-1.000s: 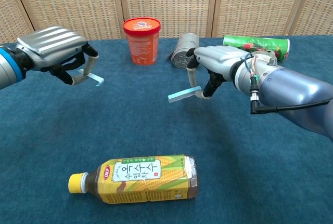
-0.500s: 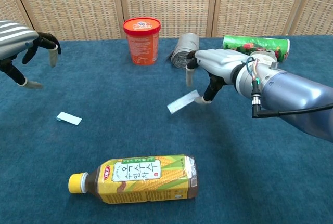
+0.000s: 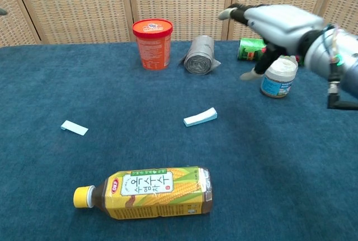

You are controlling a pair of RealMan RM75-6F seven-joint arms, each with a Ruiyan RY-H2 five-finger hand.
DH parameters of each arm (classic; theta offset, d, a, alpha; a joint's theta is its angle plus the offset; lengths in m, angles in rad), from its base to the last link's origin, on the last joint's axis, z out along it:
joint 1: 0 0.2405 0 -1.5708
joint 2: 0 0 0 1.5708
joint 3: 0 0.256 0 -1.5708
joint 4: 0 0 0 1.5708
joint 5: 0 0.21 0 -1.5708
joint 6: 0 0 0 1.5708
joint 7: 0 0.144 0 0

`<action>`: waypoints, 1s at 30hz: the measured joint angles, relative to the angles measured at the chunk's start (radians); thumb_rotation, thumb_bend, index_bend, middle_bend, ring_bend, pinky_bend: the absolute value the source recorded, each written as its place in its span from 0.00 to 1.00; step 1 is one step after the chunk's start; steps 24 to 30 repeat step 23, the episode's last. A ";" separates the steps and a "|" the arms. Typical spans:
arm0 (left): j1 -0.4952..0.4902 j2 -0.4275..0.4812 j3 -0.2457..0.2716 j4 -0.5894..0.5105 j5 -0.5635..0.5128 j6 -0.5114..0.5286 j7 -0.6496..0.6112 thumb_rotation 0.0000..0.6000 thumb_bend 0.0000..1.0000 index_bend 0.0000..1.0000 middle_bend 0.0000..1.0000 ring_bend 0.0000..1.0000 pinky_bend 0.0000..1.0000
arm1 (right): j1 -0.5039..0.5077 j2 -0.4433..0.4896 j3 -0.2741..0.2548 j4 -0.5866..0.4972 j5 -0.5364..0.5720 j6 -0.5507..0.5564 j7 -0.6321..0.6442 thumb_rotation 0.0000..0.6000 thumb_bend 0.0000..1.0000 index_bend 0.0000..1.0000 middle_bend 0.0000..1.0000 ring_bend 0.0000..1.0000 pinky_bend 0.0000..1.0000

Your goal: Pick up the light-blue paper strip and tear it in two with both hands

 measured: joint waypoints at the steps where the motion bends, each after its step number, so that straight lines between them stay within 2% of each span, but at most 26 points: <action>1: 0.022 0.013 -0.006 -0.014 -0.017 0.017 -0.007 1.00 0.00 0.00 0.00 0.00 0.08 | -0.019 0.029 -0.011 0.005 -0.033 0.026 0.023 1.00 0.00 0.00 0.00 0.00 0.00; 5: 0.103 0.065 -0.020 -0.065 -0.074 0.065 -0.073 1.00 0.00 0.00 0.00 0.00 0.01 | -0.116 0.127 -0.055 0.074 -0.131 0.136 0.155 1.00 0.00 0.01 0.00 0.00 0.00; 11: 0.196 0.093 -0.021 -0.114 -0.122 0.120 -0.140 1.00 0.00 0.00 0.00 0.00 0.00 | -0.235 0.168 -0.097 0.207 -0.209 0.272 0.278 1.00 0.00 0.02 0.00 0.00 0.00; 13: 0.223 0.094 -0.017 -0.122 -0.118 0.140 -0.174 1.00 0.00 0.00 0.00 0.00 0.00 | -0.275 0.182 -0.110 0.214 -0.219 0.302 0.316 1.00 0.00 0.02 0.00 0.00 0.00; 17: 0.279 0.097 0.009 -0.140 -0.072 0.191 -0.244 1.00 0.00 0.00 0.00 0.00 0.00 | -0.370 0.232 -0.151 0.149 -0.247 0.361 0.365 1.00 0.00 0.02 0.00 0.00 0.00; 23: 0.339 0.095 0.048 -0.186 0.016 0.280 -0.250 1.00 0.00 0.00 0.00 0.00 0.00 | -0.492 0.293 -0.219 -0.007 -0.315 0.442 0.392 1.00 0.00 0.02 0.00 0.00 0.00; 30: 0.339 0.095 0.048 -0.186 0.016 0.280 -0.250 1.00 0.00 0.00 0.00 0.00 0.00 | -0.492 0.293 -0.219 -0.007 -0.315 0.442 0.392 1.00 0.00 0.02 0.00 0.00 0.00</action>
